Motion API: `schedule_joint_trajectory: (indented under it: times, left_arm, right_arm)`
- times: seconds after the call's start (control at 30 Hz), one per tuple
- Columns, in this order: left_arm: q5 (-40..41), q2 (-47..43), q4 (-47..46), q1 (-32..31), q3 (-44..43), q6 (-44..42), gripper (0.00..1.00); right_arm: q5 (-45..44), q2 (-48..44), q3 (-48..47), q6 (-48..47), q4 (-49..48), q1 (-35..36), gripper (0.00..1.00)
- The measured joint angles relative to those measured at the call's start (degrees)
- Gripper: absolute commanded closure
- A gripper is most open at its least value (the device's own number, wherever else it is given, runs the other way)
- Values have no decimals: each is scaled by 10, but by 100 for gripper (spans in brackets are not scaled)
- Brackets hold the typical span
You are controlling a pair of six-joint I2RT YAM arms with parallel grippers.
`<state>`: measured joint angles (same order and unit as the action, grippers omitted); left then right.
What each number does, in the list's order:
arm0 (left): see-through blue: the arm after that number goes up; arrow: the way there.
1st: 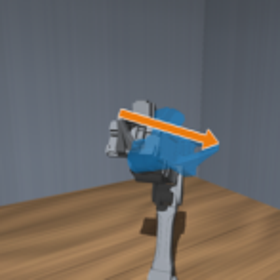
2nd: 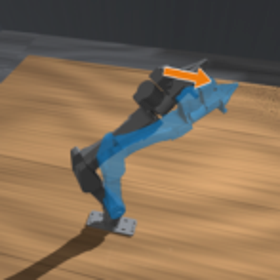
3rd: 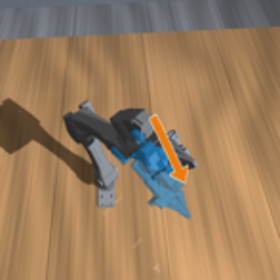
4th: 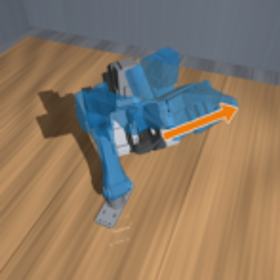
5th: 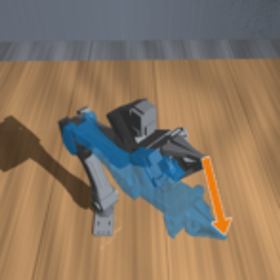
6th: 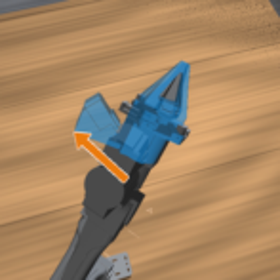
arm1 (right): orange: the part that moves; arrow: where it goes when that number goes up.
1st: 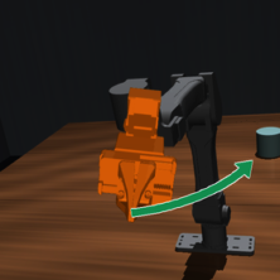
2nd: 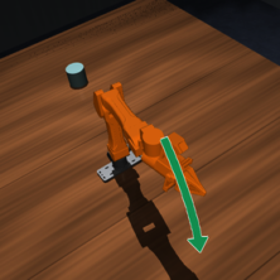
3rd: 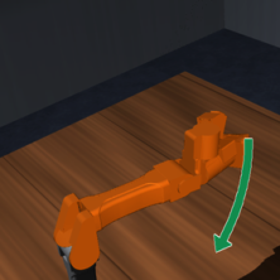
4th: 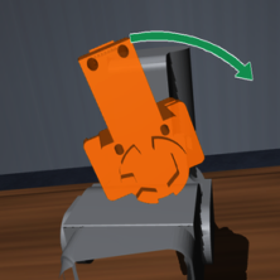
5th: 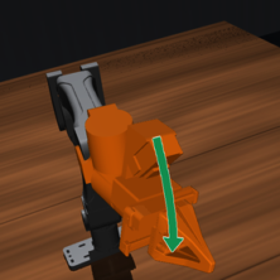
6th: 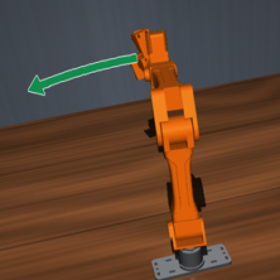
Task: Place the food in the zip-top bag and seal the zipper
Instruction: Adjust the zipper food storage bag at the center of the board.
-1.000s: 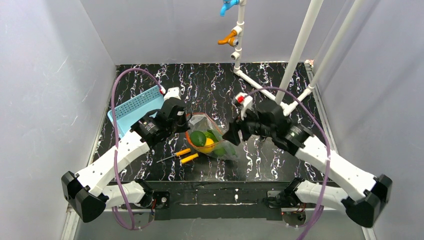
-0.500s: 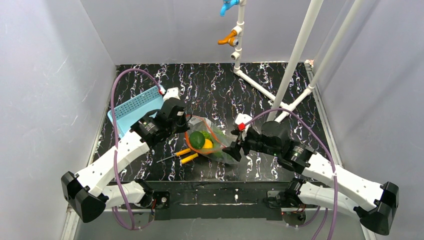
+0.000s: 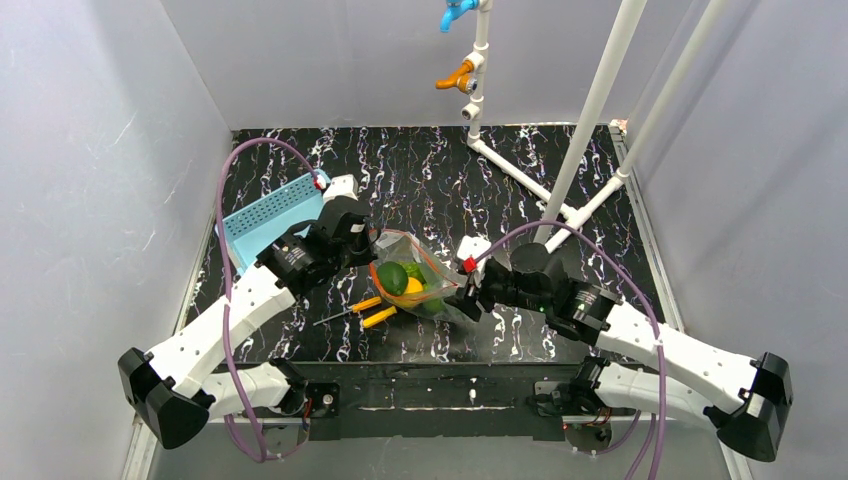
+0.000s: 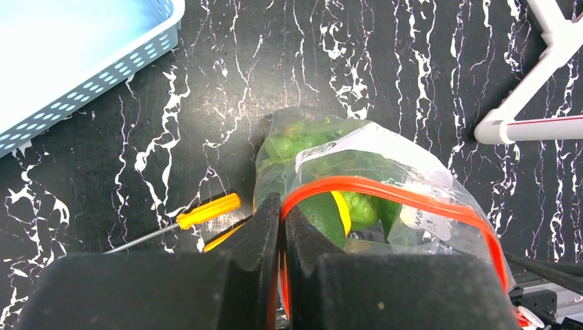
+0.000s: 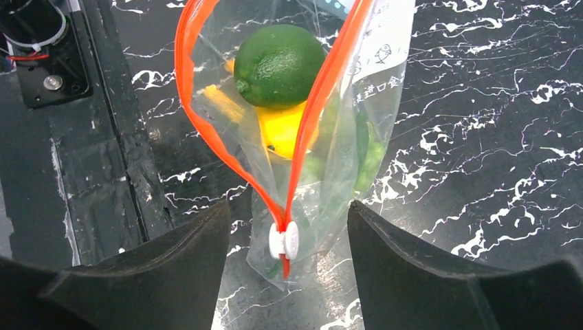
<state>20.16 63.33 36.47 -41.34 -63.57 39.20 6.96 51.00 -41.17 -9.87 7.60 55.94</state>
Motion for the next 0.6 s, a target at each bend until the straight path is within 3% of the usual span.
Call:
schedule_joint_trajectory:
  times: [0.1,0.3,0.53,0.6]
  left_arm:
    - [0,0,0,0,0,0,100]
    - [0,0,0,0,0,0,100]
    - [2,-1,2,0,-1,0,100]
    - [4,-3,5,0,-1,0,100]
  right_arm:
    - [-9,-2,8,-15,-10,10,34]
    - [-36,14,12,-39,-48,16,52]
    - [-64,46,10,-68,-51,18,84]
    - [-66,45,1,-70,-47,18,98]
